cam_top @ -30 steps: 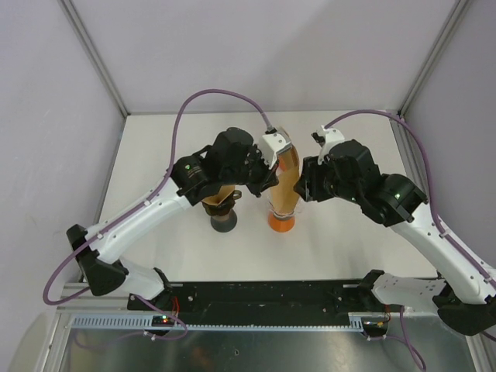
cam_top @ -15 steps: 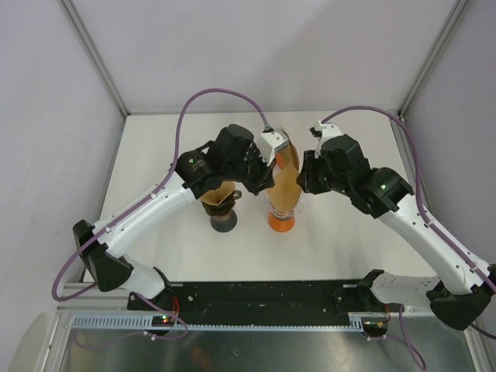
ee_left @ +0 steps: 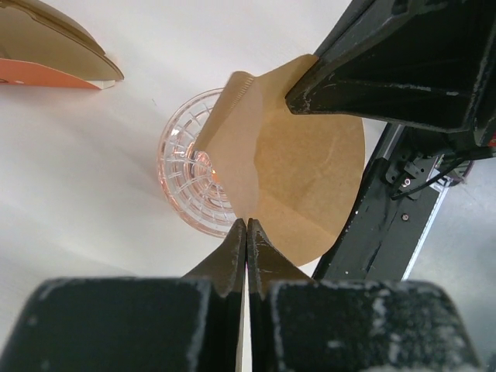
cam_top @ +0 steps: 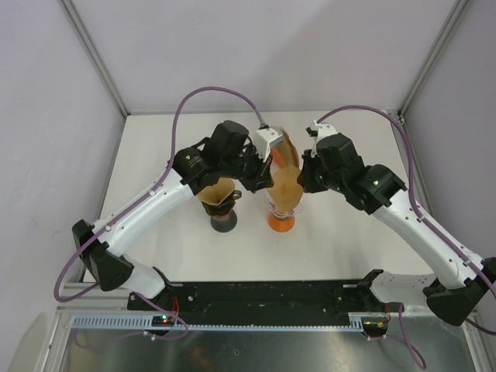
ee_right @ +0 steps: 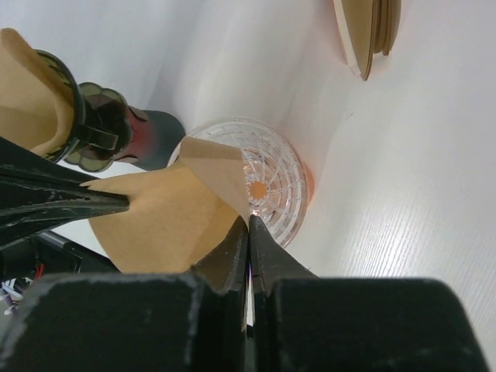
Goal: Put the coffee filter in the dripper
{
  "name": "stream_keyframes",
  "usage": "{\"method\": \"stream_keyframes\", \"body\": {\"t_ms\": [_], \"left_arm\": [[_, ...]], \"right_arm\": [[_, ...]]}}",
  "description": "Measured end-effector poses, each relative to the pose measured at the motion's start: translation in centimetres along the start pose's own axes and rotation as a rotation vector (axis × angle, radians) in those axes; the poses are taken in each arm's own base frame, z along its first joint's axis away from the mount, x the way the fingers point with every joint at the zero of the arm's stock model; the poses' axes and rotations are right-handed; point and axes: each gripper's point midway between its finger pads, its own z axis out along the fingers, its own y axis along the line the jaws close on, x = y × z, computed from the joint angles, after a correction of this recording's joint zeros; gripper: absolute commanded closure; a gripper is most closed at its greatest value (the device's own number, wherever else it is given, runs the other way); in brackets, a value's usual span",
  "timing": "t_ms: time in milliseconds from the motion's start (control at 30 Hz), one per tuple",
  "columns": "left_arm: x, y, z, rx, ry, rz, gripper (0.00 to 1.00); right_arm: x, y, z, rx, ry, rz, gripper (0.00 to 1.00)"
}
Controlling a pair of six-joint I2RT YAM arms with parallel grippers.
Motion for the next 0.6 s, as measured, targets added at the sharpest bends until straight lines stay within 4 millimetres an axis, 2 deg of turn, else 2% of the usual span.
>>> {"method": "stream_keyframes", "body": {"t_ms": [167, 267, 367, 600], "left_arm": [[0.3, 0.6, 0.4, 0.003, 0.013, -0.020, 0.93], [0.5, 0.9, 0.8, 0.003, 0.025, -0.032, 0.79], [0.6, 1.1, 0.9, -0.001, 0.028, -0.037, 0.70], [0.5, 2.0, 0.9, -0.038, 0.026, -0.029, 0.65]], "right_arm": [[0.6, -1.0, 1.2, 0.025, 0.046, 0.017, 1.00], [1.0, -1.3, 1.8, 0.020, 0.082, 0.032, 1.00], [1.5, -1.3, 2.2, 0.004, 0.113, 0.044, 1.00], [2.4, -0.7, 3.2, -0.046, 0.174, 0.054, 1.00]]}}
